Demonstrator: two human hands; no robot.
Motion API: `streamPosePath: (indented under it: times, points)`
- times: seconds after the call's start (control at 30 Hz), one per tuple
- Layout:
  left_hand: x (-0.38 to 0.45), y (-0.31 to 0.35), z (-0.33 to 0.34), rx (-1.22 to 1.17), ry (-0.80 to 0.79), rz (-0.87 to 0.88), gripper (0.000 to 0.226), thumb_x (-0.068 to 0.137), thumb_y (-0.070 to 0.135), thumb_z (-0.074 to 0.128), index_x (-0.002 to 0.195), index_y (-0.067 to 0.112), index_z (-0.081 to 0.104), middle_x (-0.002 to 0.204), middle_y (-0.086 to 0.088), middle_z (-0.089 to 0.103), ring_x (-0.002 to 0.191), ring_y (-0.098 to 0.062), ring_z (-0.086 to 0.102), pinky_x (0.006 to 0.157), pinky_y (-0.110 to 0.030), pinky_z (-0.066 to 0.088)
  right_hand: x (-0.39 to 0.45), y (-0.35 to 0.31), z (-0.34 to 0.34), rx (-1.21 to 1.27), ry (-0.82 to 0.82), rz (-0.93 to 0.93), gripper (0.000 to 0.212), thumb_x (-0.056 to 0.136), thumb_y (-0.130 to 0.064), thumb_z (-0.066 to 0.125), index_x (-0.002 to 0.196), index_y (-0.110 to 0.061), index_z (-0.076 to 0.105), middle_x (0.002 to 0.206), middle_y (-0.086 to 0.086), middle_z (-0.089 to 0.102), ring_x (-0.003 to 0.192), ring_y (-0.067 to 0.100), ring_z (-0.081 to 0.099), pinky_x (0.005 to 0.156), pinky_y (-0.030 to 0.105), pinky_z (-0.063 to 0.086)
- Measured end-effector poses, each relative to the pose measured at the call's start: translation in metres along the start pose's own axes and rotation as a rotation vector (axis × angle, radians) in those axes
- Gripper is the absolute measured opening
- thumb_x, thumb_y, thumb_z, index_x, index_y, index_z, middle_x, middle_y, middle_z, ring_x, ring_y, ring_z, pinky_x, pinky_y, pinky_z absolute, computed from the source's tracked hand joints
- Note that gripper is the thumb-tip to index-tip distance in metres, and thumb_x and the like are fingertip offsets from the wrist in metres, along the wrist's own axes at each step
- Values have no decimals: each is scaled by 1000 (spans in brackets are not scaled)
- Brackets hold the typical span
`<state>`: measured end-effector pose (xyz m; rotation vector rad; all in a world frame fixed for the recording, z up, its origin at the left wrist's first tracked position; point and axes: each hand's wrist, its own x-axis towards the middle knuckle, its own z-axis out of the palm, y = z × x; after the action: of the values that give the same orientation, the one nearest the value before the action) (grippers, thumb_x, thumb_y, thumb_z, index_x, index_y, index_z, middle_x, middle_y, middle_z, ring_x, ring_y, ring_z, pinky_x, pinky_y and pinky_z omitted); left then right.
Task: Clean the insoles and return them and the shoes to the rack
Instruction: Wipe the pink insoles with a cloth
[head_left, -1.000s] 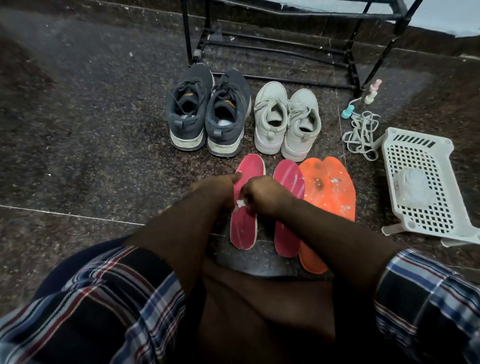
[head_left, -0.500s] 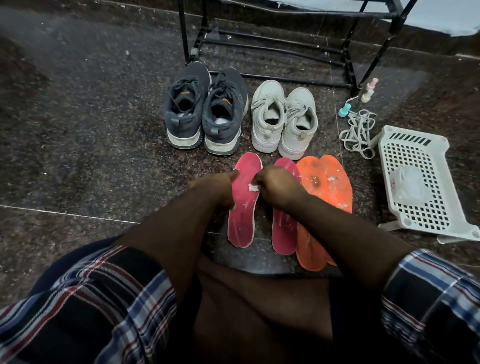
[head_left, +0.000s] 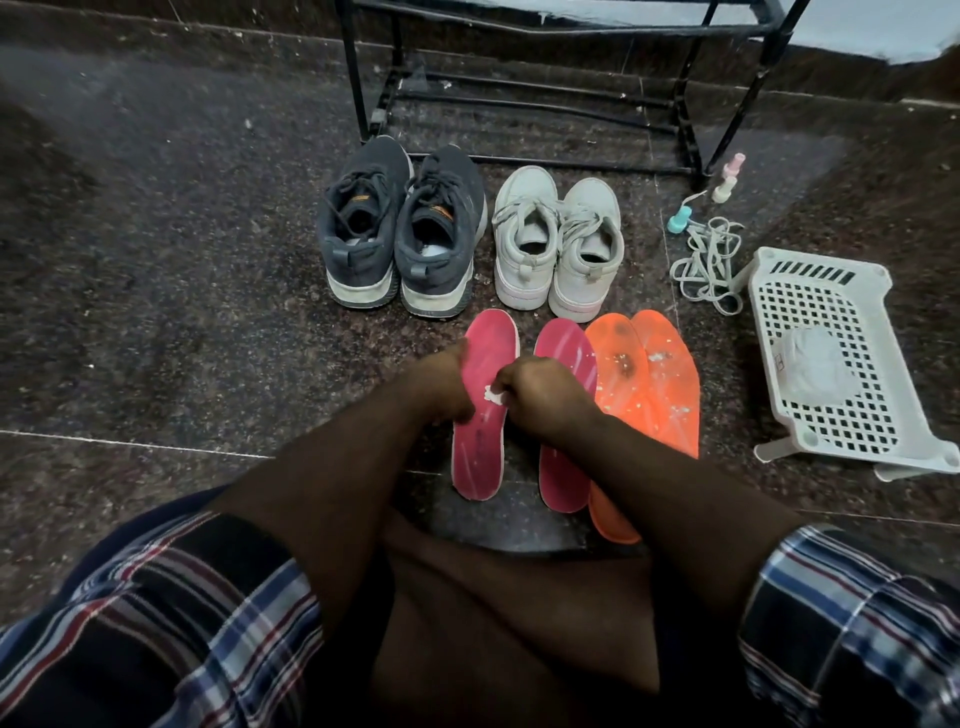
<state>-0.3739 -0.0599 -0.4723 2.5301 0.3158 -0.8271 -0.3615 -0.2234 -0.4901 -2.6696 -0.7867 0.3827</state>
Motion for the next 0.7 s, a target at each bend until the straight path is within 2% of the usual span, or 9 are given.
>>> streamPosePath:
  times: [0.07,0.13,0.23,0.3,0.4,0.47,0.53,0.63,0.7]
  points:
    - [-1,5,2,-226,49,-90,75,80,11,73,143,8,33,119,-17,64,85,-27,65,53,-27,49,-1,2,-1,80,-3,59,26,83,-7,62,105,-13,73,106,4,72,101,22,65,89,30,49]
    - [-2,6,4,-484,79,-156,50,81,9,72,123,0,46,104,-18,68,83,-30,70,57,-32,56,-3,2,-3,166,20,116,23,83,-6,62,102,-12,73,103,3,73,98,20,66,84,25,48]
    - [-6,8,6,-718,-12,-175,16,87,5,66,102,3,63,80,-11,66,71,-22,66,66,-39,62,-7,-3,-5,225,42,134,24,82,-4,61,101,-12,73,101,3,73,95,19,65,79,21,44]
    - [-11,10,3,-829,-38,-171,14,90,6,62,105,4,64,81,-11,67,70,-21,65,65,-38,60,-10,-6,-12,277,65,146,23,82,-4,61,101,-11,73,102,3,73,95,18,65,81,23,46]
    - [-25,17,-15,-981,12,-84,19,94,11,56,110,6,64,89,-13,71,72,-23,68,61,-37,58,-10,-9,-46,416,223,181,18,82,-7,66,97,-12,74,95,3,74,87,18,66,79,30,50]
    - [-40,26,-31,-1141,-17,9,23,97,15,51,115,8,63,95,-14,72,80,-23,70,65,-41,61,-12,-13,-76,461,299,169,19,84,-9,67,100,-13,74,95,-1,73,85,14,66,79,26,49]
    - [-54,34,-43,-1316,-94,102,31,100,22,47,122,6,62,97,-14,71,83,-25,69,76,-50,60,-16,-21,-100,413,325,80,21,85,-11,68,105,-12,74,97,-4,70,87,8,60,77,20,42]
    - [-66,39,-50,-1554,-224,194,42,103,33,42,123,4,64,106,-20,66,89,-32,63,100,-71,42,-24,-34,-119,312,391,-34,26,87,-13,69,113,-13,72,103,1,67,94,9,57,82,17,37]
    - [-73,41,-51,-1649,-255,213,45,104,36,42,127,3,63,115,-23,63,97,-34,60,106,-69,37,-27,-40,-123,277,448,-59,27,88,-13,68,115,-13,71,106,4,67,99,14,60,87,19,39]
